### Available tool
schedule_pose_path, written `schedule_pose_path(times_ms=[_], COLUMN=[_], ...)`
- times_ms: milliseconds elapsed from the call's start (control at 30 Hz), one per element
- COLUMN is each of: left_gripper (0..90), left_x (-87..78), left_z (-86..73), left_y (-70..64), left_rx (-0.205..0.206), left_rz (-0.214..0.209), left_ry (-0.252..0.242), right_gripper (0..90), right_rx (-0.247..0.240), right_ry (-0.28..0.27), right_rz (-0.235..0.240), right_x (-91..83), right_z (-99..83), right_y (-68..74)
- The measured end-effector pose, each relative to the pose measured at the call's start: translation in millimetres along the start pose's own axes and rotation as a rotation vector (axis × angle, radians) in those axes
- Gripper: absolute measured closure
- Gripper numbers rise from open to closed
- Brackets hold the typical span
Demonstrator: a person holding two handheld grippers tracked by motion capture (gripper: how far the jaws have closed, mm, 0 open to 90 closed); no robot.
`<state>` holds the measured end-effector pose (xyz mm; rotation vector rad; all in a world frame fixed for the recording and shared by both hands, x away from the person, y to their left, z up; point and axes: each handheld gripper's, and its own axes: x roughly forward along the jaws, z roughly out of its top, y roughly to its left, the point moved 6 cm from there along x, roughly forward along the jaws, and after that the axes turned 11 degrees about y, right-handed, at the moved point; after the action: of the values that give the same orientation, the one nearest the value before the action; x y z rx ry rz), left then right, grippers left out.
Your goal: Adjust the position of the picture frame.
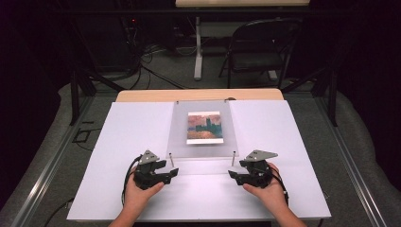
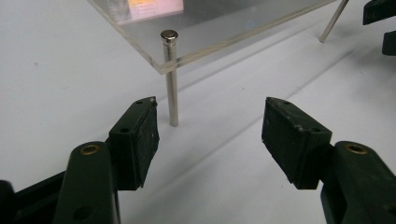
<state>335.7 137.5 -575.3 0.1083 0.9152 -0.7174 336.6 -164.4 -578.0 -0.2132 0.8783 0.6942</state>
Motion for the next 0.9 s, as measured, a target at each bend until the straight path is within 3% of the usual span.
schedule_pose_path(times_ms=[133,300,400,500,567,700,767,900], left_gripper=[35.9,35.1,33.6,33.2,33.1,33.4,33.5,33.1], left_x=[-9.8,-20.2,-21.3,-20.6,-20.5,-19.2,-18.8,-21.2], left_z=[-4.0,-5.6,-9.1,-11.6,-11.8,-12.0,-13.3,-13.8], left_y=[-1.2,-0.3,-1.8,-2.1,-1.5,-2.5,-1.5,1.4], left_rx=[0.007,0.047,0.069,0.133,0.147,0.136,0.099,0.071], left_rz=[-0.02,0.006,0.001,0.042,0.072,0.042,0.015,0.012], left_ry=[-0.022,-0.061,-0.05,-0.049,-0.05,-0.058,-0.036,-0.024], right_gripper=[40.3,42.2,42.6,41.5,40.8,37.9,36.0,31.5], right_rx=[-0.002,-0.02,-0.035,-0.055,-0.068,-0.066,-0.051,-0.042], right_ry=[-0.016,-0.023,-0.036,-0.072,-0.082,-0.078,-0.072,-0.054], right_rz=[0.0,-0.021,-0.018,-0.003,-0.006,-0.015,-0.004,-0.001], right_x=[-9.2,-17.5,-21.2,-23.0,-23.5,-25.0,-24.2,-22.1], right_z=[-5.7,-5.9,-5.6,-4.1,-3.4,-3.8,-5.0,-7.2], right_y=[-0.6,-1.3,-1.2,-0.6,-1.0,-2.4,-2.9,-6.5])
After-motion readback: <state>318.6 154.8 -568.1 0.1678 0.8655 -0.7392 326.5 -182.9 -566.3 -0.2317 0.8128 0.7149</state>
